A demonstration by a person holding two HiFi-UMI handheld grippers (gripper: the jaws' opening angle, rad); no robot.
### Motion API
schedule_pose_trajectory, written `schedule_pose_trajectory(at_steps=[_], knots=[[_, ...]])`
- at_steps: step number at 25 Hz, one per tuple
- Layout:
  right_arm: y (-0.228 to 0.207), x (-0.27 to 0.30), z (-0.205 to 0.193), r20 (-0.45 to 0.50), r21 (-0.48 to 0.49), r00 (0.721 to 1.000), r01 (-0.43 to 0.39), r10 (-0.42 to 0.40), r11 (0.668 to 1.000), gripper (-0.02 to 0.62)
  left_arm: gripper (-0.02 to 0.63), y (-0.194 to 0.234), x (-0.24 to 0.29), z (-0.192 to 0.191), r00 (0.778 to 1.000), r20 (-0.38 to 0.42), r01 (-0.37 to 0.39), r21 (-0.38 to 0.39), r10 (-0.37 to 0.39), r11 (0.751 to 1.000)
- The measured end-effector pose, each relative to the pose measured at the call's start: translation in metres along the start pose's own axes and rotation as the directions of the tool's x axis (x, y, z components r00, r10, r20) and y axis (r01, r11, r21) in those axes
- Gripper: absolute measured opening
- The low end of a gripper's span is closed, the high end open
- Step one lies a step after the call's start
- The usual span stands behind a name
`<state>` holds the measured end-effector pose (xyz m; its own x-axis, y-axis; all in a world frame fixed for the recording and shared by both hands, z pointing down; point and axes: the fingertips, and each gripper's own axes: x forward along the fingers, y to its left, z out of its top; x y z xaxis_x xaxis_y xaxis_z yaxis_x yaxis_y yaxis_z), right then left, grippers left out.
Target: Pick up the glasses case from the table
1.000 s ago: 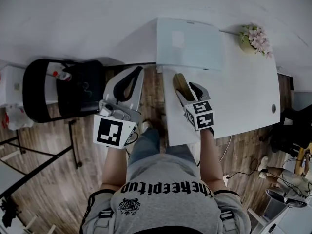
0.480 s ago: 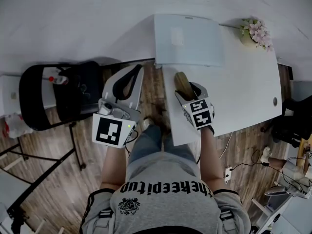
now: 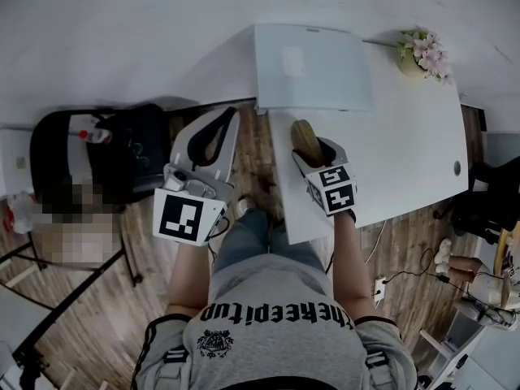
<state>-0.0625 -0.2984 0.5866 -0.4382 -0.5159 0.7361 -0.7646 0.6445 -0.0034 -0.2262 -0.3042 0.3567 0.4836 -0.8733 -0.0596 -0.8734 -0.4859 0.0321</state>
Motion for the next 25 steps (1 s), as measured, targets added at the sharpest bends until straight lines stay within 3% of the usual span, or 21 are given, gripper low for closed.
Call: schedule_pose_trajectory(at_steps=[10,25], knots=[[-0.009,-0.045,0.026,0.211,0.070,0.977,0.021,-0.035,0.997,0.258,0.018,-0.028,0.004,0.009,0.999,0.014,0.028,0.022,-0.029,0.999],[-0.025,-0.138,0.052,0.456,0.162,0.887,-0.001,-0.074,0.987,0.259,0.018,-0.090,0.001,0.033,0.998,0.045,0.051,0.056,-0.054,0.997]])
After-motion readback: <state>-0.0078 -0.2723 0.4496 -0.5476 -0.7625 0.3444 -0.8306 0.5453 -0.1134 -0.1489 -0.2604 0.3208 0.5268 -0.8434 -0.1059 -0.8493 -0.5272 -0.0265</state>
